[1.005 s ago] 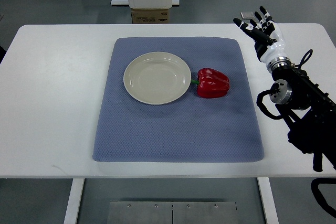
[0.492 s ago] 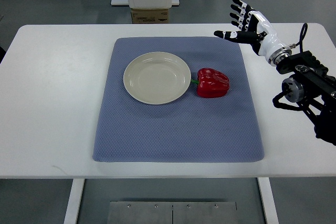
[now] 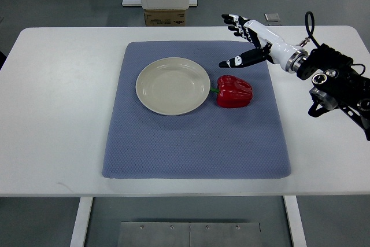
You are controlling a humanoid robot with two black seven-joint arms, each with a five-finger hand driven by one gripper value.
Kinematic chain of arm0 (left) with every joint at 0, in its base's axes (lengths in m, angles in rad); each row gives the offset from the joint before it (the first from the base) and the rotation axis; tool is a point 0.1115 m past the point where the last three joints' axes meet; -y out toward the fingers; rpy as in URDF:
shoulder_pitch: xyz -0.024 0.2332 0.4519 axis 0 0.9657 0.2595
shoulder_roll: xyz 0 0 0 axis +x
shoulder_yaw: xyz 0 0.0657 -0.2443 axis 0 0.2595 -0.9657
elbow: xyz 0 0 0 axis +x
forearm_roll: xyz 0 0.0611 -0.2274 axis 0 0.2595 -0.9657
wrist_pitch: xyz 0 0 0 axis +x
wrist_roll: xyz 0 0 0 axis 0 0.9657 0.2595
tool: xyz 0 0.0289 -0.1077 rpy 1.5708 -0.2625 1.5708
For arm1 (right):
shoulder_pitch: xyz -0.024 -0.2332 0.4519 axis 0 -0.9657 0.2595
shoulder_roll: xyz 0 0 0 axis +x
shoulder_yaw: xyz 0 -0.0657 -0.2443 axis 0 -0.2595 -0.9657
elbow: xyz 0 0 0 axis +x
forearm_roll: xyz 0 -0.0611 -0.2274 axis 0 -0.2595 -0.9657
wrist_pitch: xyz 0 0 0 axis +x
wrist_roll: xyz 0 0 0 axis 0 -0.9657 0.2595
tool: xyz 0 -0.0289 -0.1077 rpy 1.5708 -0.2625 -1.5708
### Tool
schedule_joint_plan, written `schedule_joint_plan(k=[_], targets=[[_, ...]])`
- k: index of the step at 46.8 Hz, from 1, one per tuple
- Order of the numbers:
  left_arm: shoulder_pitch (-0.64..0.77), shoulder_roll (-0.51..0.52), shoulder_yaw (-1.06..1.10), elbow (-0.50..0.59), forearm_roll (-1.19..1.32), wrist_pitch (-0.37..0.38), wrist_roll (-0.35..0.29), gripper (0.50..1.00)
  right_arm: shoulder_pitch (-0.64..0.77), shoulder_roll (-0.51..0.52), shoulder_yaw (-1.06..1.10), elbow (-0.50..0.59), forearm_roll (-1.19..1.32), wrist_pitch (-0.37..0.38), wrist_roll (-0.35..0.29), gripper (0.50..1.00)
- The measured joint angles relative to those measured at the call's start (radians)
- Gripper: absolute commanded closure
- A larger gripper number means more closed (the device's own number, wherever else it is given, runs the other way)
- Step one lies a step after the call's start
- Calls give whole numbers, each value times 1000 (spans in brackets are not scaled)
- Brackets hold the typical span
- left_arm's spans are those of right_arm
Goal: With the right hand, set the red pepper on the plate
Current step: 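Reach the right hand over the red pepper and lower it, then close the right hand fingers around the red pepper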
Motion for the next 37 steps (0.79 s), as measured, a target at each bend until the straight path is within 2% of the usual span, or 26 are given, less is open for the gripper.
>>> schedule_joint_plan(k=[10, 37], targets=[[0, 0, 0, 0, 0, 0, 0, 500, 71, -11, -155, 0, -8, -1, 5, 511], [0, 0, 0, 0, -1, 0, 0, 500, 173, -24, -384, 20, -86, -2, 34, 511]])
